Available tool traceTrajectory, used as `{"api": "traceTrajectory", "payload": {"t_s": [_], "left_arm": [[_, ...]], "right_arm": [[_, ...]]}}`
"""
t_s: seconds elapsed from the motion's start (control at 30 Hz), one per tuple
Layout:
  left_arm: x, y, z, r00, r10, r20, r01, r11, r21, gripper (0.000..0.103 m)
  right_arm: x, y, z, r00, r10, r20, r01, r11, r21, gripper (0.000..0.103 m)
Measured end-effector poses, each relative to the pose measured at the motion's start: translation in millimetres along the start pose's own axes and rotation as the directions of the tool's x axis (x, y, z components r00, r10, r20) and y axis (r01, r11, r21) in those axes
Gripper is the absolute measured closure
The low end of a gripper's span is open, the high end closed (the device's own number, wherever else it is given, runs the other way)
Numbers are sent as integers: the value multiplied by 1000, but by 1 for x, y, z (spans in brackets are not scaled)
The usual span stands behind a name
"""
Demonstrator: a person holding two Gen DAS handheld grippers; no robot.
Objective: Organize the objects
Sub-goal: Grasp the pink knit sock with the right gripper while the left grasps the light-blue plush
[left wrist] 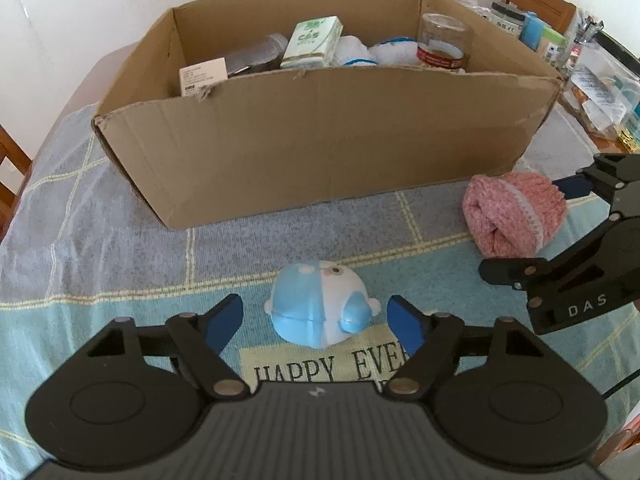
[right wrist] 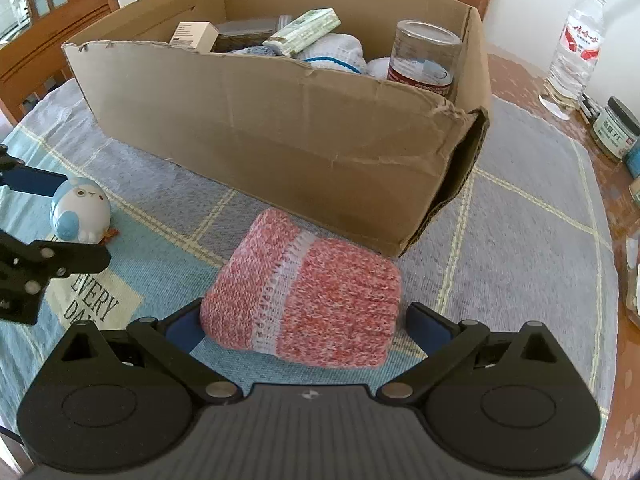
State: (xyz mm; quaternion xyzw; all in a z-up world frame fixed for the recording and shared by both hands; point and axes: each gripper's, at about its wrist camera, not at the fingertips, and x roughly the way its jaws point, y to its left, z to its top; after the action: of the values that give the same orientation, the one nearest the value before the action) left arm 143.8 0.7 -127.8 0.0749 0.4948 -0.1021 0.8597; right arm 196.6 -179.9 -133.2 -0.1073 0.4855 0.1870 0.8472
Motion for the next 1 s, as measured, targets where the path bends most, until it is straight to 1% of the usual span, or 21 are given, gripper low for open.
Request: {"api": "traceTrajectory", "payload": {"t_s": [0.03, 0.1, 0.2, 0.3, 0.43, 0.67, 1.0], "left_arm": [[0, 0, 0, 1000, -2, 3, 2, 1000, -1, 28], [3, 0, 1, 1000, -13, -5, 13, 1000, 1, 34], [7, 1, 1, 1000, -30, -7, 30, 1000, -4, 39], [8, 2, 2, 999, -51, 3, 51, 999, -8, 45], [8, 5, 4, 997, -77, 8, 77, 997, -9, 46], [10, 16, 3, 997, -81, 12, 81, 997, 2, 46], [10, 22, 5, 993, -116, 11, 116, 993, 15, 46]], "right_arm": [[0, 0, 0, 1000, 1, 2, -1, 1000, -2, 0], [0, 0, -1, 1000, 1, 4, -1, 1000, -2, 0], [-1, 1, -2, 1000, -1, 6, 1, 1000, 2, 0], [-1, 2, -2, 1000, -9, 7, 9, 1000, 15, 0], [0, 4, 0, 1000, -23, -7, 24, 999, 37, 0], [0, 9, 2, 998, -52, -28, 54, 995, 88, 0], [4, 10, 11, 995, -87, -55, 95, 982, 165, 0]]}}
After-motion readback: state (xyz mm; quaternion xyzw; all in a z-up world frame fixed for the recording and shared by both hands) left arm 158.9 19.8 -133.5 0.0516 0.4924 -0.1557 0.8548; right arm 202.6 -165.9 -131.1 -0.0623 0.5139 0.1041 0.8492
